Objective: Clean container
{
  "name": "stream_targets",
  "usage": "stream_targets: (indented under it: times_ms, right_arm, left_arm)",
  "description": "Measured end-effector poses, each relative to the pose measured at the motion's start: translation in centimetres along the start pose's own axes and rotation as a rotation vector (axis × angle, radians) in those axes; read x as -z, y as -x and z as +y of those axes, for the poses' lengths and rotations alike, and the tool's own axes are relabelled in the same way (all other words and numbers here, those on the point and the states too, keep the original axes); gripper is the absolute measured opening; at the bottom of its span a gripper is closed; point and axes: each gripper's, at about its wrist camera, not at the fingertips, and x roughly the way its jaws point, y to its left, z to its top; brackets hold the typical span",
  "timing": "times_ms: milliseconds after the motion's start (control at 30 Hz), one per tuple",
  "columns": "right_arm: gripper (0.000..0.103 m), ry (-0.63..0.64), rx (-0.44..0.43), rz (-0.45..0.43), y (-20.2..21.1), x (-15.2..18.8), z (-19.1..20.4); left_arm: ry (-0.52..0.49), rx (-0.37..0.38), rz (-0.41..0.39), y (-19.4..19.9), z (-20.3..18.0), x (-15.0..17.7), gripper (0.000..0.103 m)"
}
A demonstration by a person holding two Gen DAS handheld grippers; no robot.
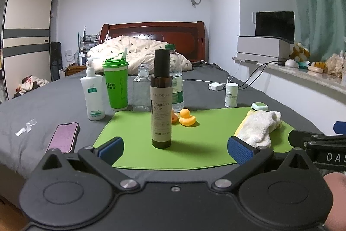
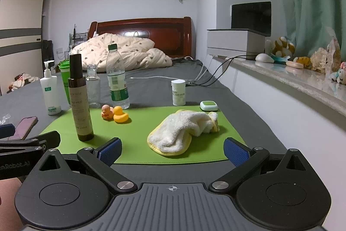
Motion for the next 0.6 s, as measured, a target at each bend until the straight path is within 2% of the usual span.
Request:
stream_targets:
  times_ms: [600]
  right_arm:
    - [0.101, 0.013, -0.002, 0.011, -0.25, 0.12, 0.19]
  left_arm:
    - [0.023, -0.004, 0.011, -0.1, 0.25, -0.4, 0.103]
